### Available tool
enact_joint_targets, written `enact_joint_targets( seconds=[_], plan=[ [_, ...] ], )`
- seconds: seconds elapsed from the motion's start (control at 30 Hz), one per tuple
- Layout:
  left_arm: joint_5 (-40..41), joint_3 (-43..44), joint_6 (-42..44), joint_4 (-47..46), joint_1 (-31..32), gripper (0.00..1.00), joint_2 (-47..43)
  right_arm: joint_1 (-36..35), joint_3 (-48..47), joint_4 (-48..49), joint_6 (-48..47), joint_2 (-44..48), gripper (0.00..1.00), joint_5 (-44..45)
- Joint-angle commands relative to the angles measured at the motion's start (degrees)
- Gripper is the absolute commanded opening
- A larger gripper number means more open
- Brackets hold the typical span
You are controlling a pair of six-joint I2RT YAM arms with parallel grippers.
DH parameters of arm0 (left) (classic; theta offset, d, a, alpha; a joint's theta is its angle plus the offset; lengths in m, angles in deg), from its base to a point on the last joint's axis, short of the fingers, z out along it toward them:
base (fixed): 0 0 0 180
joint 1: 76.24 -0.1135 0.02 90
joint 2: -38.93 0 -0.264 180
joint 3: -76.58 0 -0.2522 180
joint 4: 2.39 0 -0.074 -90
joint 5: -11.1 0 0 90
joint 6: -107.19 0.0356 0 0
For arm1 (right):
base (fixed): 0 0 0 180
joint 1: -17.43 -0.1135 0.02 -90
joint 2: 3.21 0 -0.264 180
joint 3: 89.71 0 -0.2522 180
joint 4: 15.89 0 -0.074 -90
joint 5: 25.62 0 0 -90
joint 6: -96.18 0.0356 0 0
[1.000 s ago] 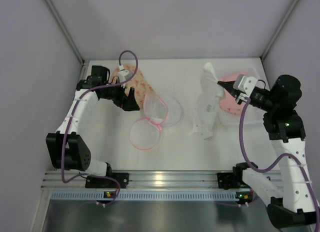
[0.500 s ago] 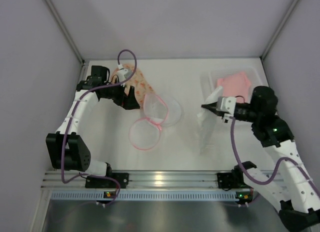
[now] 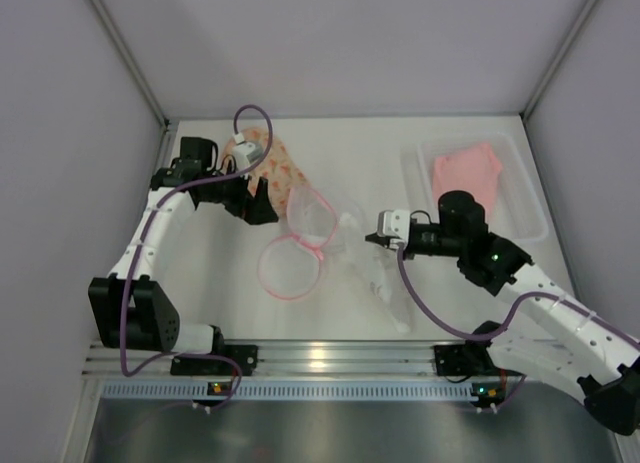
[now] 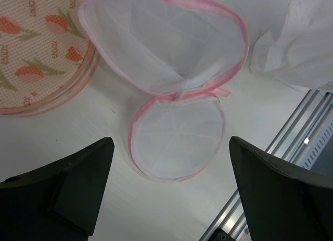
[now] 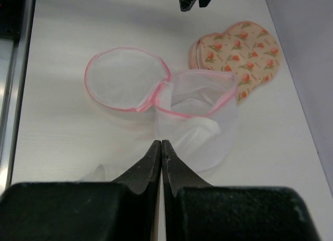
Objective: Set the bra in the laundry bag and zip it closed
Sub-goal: Place the bra at the center of the board.
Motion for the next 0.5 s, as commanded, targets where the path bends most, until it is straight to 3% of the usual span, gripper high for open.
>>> enact_joint_targets(
  seconds=[0.0,0.33,0.47],
  plan=[
    [-0.7,0.1,0.7,-1.9,-0.1,0.99,-2.0,-0.8,-3.0,-1.6,0.8,-0.6,0.0,-1.6],
    [-1.0,0.2,2.9,-1.9,-0.1,0.99,-3.3,-0.8,6.8,-10.1,-3.5,7.9,0.0,1.8],
    [-1.4,-0.4,4.3,-1.8,-0.1,0.99,-4.0,-0.9,6.5,-21.2,-9.5,8.2,0.0,-2.2]
  ],
)
